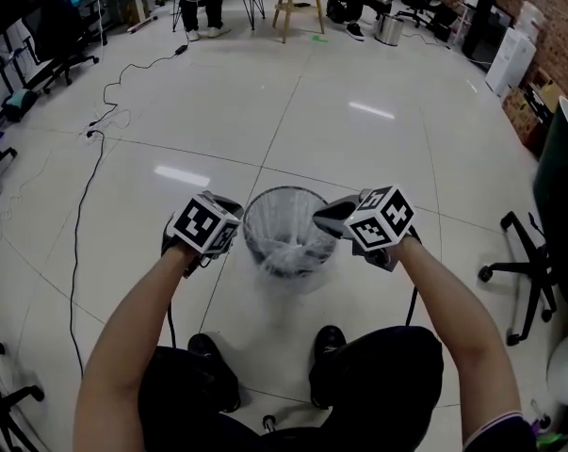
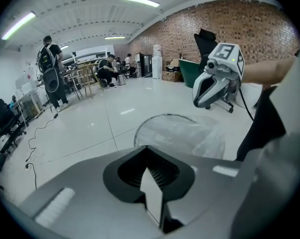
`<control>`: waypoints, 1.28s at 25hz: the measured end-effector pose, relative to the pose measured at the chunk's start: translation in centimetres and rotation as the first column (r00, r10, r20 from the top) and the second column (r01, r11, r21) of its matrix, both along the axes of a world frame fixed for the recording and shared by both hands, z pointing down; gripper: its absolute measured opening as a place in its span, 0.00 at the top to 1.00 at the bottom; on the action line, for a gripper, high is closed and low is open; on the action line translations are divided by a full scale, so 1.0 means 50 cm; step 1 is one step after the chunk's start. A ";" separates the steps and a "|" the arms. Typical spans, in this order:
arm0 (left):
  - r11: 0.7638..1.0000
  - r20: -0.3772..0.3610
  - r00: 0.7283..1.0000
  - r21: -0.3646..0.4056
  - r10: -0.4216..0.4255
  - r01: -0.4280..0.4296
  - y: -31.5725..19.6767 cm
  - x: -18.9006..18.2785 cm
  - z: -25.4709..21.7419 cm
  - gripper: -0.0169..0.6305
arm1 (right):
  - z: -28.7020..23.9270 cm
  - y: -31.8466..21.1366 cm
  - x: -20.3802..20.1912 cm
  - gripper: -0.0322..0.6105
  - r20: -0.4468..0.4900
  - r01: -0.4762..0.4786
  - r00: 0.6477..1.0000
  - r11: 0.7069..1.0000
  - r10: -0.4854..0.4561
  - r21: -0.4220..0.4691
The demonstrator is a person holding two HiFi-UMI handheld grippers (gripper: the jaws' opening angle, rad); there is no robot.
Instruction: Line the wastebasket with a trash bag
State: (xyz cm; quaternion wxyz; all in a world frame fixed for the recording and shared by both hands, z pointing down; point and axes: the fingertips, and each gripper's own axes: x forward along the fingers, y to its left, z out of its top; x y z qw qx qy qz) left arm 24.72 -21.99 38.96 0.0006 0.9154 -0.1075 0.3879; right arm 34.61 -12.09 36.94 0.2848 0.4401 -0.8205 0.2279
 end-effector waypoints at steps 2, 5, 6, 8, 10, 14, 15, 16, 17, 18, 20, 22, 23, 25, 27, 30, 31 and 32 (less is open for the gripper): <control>1.000 -0.004 1.000 0.002 -0.001 0.001 0.017 -0.008 -0.004 0.96 | -0.007 0.016 -0.039 0.91 0.017 0.037 0.999 0.999 -0.037 -0.010; 1.000 -0.010 1.000 0.001 -0.001 0.001 0.038 -0.017 -0.002 0.96 | -0.012 0.038 -0.083 0.85 0.040 0.081 0.996 0.996 -0.080 -0.022; 1.000 -0.012 1.000 -0.001 -0.001 0.001 0.044 -0.021 0.000 0.96 | -0.011 0.044 -0.094 0.84 0.042 0.093 0.995 0.995 -0.091 -0.027; 1.000 -0.014 1.000 -0.002 0.004 -0.004 0.054 -0.027 0.003 0.96 | -0.008 0.054 -0.113 0.81 0.043 0.111 0.993 0.993 -0.110 -0.036; 1.000 -0.013 1.000 0.003 0.015 -0.015 0.064 -0.031 0.004 0.96 | 0.000 0.061 -0.126 0.78 0.030 0.125 0.992 0.991 -0.124 -0.048; 0.999 -0.018 0.999 0.005 0.039 -0.038 0.081 -0.042 0.004 0.96 | 0.030 0.059 -0.134 0.85 -0.049 0.133 0.989 0.988 -0.137 -0.073; 0.999 -0.019 0.999 0.003 0.042 -0.042 0.086 -0.045 0.005 0.96 | 0.035 0.058 -0.132 0.90 -0.065 0.127 0.989 0.989 -0.132 -0.075; 0.999 -0.017 0.999 0.001 0.044 -0.044 0.090 -0.048 0.006 0.96 | 0.038 0.055 -0.128 0.93 -0.073 0.120 0.989 0.990 -0.125 -0.076; 0.999 -0.014 0.999 0.000 0.041 -0.041 0.090 -0.052 0.008 0.96 | 0.039 0.052 -0.125 0.93 -0.076 0.114 0.990 0.991 -0.119 -0.077; 0.999 -0.010 0.999 -0.001 0.035 -0.035 0.089 -0.056 0.010 0.96 | 0.041 0.048 -0.123 0.93 -0.077 0.110 0.990 0.991 -0.116 -0.078; 1.000 -0.004 1.000 -0.004 0.026 -0.026 0.083 -0.061 0.016 0.96 | 0.046 0.038 -0.117 0.94 -0.078 0.104 0.991 0.991 -0.111 -0.084; 1.000 -0.005 1.000 -0.008 0.021 -0.021 0.074 -0.060 0.020 0.96 | 0.055 0.028 -0.111 0.94 -0.083 0.096 0.991 0.991 -0.103 -0.092; 1.000 -0.005 1.000 -0.008 0.022 -0.023 0.070 -0.059 0.023 0.96 | 0.060 0.021 -0.108 0.94 -0.086 0.090 0.991 0.991 -0.099 -0.097; 1.000 -0.007 1.000 -0.008 0.028 -0.028 0.064 -0.052 0.026 0.96 | 0.073 0.008 -0.100 0.94 -0.093 0.079 0.992 0.991 -0.089 -0.109; 0.999 -0.002 1.000 -0.011 0.030 -0.030 0.060 -0.047 0.032 0.96 | 0.088 -0.004 -0.093 0.94 -0.101 0.068 0.992 0.990 -0.081 -0.123; 0.999 0.006 1.000 -0.018 0.029 -0.029 0.049 -0.043 0.043 0.95 | 0.112 -0.022 -0.083 0.94 -0.113 0.053 0.991 0.988 -0.070 -0.145; 0.999 0.006 1.000 -0.021 0.026 -0.026 0.044 -0.042 0.046 0.96 | 0.120 -0.028 -0.081 0.94 -0.117 0.051 0.991 0.987 -0.069 -0.152; 0.999 0.006 1.000 -0.024 0.023 -0.023 0.038 -0.041 0.049 0.96 | 0.128 -0.033 -0.079 0.94 -0.119 0.049 0.991 0.986 -0.069 -0.160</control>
